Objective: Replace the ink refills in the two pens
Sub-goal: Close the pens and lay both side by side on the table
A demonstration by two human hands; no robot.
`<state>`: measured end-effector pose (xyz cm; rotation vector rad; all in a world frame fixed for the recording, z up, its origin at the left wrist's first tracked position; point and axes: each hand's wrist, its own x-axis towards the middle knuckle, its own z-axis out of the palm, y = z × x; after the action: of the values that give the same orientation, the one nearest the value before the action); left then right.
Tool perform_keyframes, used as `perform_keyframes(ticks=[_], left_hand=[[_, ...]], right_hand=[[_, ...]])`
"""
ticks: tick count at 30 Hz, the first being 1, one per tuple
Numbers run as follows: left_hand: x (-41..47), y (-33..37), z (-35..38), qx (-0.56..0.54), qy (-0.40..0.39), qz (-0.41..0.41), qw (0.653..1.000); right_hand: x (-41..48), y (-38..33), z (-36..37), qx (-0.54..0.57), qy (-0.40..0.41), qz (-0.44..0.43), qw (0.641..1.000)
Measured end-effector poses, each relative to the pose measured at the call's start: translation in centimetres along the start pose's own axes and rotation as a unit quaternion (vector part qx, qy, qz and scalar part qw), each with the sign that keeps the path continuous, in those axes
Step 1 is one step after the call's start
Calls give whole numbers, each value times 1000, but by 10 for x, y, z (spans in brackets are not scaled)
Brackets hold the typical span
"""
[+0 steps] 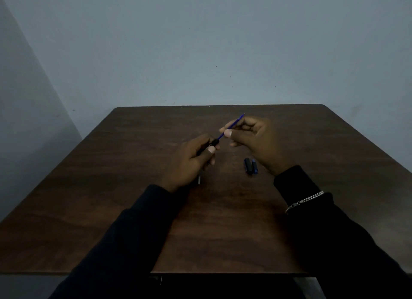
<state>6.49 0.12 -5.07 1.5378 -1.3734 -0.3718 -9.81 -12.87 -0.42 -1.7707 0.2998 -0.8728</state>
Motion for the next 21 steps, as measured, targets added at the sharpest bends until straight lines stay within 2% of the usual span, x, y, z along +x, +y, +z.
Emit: perform_keyframes(ticks=[10,13,15,17,19,21], left_hand=[[2,-3,5,-32,7,17,999],[1,-3,5,-40,12,3,999],[1,-4,5,-47,17,-3,999],[1,-5,5,-47,18,-2,999],[1,-6,5,-45,18,5,999],[1,-6,6,-41,15,6,999]], right_hand=[[3,3,0,-44,-64,51,996],[7,0,-15,-59,-19,78,995],[7,1,-30,-145,36,95,984],[5,1,-48,-285,57,105,951],[3,-1,-60,-370,32,134,919],[1,-2,-63,-392,-3,175,903]])
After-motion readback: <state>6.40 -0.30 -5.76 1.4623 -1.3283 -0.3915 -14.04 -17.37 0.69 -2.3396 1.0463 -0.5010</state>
